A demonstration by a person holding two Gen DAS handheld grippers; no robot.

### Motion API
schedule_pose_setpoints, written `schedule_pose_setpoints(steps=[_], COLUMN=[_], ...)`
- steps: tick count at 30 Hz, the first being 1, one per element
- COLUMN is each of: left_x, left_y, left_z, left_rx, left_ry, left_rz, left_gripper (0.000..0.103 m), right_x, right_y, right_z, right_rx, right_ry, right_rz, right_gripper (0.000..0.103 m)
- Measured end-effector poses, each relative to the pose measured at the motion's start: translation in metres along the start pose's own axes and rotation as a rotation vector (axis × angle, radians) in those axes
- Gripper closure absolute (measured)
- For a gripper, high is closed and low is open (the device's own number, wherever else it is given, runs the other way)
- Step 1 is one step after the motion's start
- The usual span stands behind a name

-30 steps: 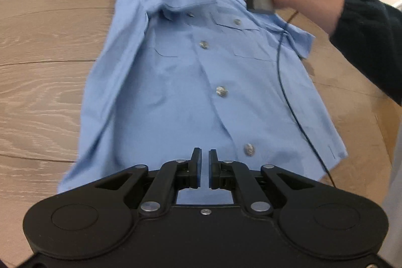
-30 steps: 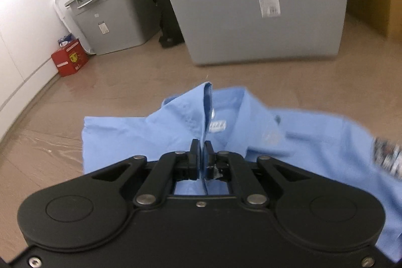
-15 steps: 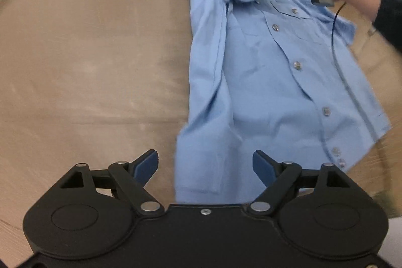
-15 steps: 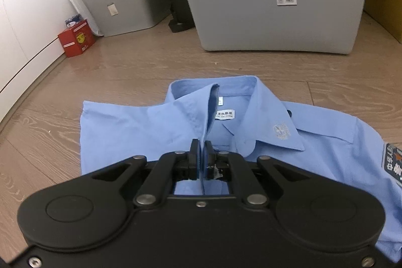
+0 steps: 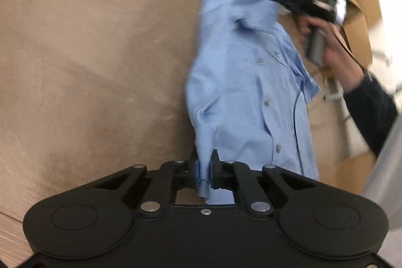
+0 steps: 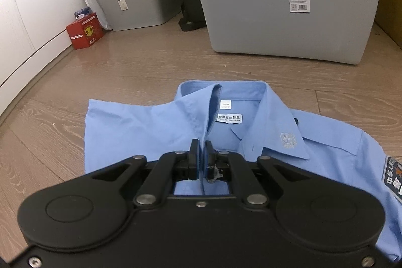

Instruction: Fold clothes

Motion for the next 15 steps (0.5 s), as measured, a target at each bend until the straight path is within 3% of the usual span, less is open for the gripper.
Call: schedule_pose_setpoints(steps=[1, 2, 5, 9, 11, 13, 15], left_x=[-0.008, -0.038, -0.053, -0.049, -0.048, -0.051, -0.062], left_y=[0.002, 0.011, 0.023, 0.020, 0.018, 0.015, 0.006], left_z=[0.000, 0.006, 0.039, 0.105, 0.128, 0.139, 0.152], left_rx=[0.009, 0.054, 0.138, 0.283, 0.316, 0.319, 0.374], left_ry=[-0.007, -0.076, -0.209, -0.131, -0.117, -0.110, -0.105], left_rz=[0.036, 0.131, 0.111, 0.117, 0.065, 0.063, 0.133], left_gripper=[0.096, 0.096, 0.096, 0.096, 0.094, 0.073, 0.054], right_x=[-0.002, -0.005, -0.016, -0.032, -0.043, -0.049, -0.053], right_y=[0.003, 0.004, 0.008, 0.003, -0.005, -0.011, -0.022], right_z=[-0.006, -0.011, -0.022, -0.018, -0.015, -0.015, -0.009], right_rx=[-0.020, -0.030, -0.058, -0.020, -0.002, 0.002, 0.046], right_ry=[0.003, -0.001, -0.045, -0.099, -0.153, -0.175, -0.194], right_rz=[0.006, 0.010, 0.019, 0.017, 0.024, 0.010, -0.019], right_gripper=[0.098, 0.098, 0.098, 0.098, 0.098, 0.098, 0.098])
Point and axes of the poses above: each gripper's, at about its wrist camera, not at the fingertips, and z roughly the way its jaws point, x to its left, y to its top, the point moved 4 cm from there along z, roughly the way its jaws point, and after that the axes turned 8 degrees about -y, right-handed, at the moved point
